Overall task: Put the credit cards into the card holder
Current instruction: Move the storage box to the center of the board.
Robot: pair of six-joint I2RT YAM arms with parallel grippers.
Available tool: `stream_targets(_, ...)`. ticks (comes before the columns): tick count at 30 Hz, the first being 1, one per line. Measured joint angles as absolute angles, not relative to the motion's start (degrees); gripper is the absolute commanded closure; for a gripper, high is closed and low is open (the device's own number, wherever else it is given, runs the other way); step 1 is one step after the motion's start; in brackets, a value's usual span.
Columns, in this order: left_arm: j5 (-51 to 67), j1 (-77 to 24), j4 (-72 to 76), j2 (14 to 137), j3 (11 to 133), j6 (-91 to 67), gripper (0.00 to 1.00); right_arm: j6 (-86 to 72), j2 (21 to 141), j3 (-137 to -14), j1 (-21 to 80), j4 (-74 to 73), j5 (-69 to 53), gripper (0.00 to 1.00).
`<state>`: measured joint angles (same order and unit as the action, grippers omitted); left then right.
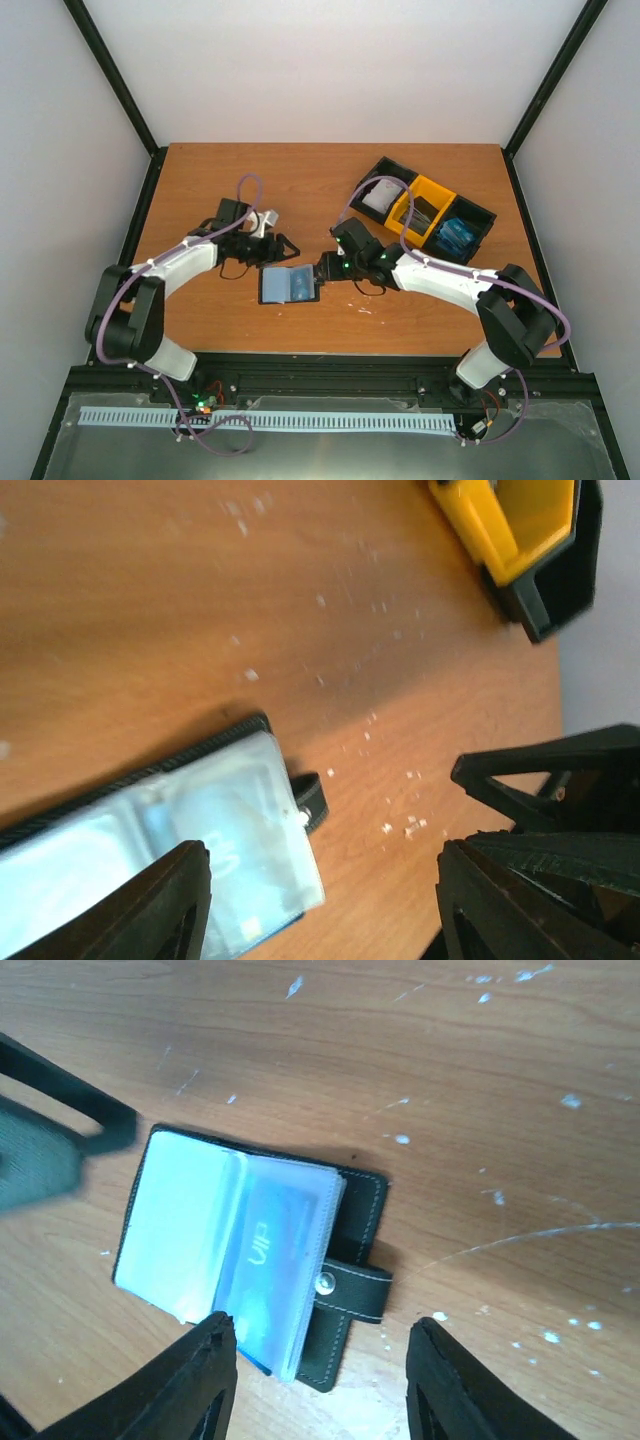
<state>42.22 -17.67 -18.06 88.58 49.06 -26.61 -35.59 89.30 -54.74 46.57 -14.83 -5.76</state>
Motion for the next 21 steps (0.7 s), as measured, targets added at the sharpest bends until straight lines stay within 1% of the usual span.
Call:
stream_targets(4, 36.99, -14.48, -17.61, 82.63, 48.12, -27.73, 0.36, -34.48, 89.76, -58.22, 46.54, -19.14, -2.17, 0.51)
stream_targets(8, 34.26, -11.84, -17.41, 79.31, 45.01, -28.86, 0.29, -32.29, 89.95, -62.65, 45.41, -24.34, 1.34, 0.51)
stream_targets(11, 32.32, -10.81, -17.5, 76.66, 42.35, -29.78, 0.26, -29.74, 89.43, -64.84, 42.09, -28.01, 3.33, 0.5)
stream_targets(17, 31.11, -9.56, -17.43, 73.34, 39.57, -30.79, 0.25, -20.45, 84.68, -69.47, 26.04, -37.15, 6.04, 0.51)
stream_targets(21, 31.0, -8.84, -17.43, 73.21, 38.44, -31.03, 0.24, -14.31, 81.25, -71.92, 14.41, -40.93, 5.13, 0.52)
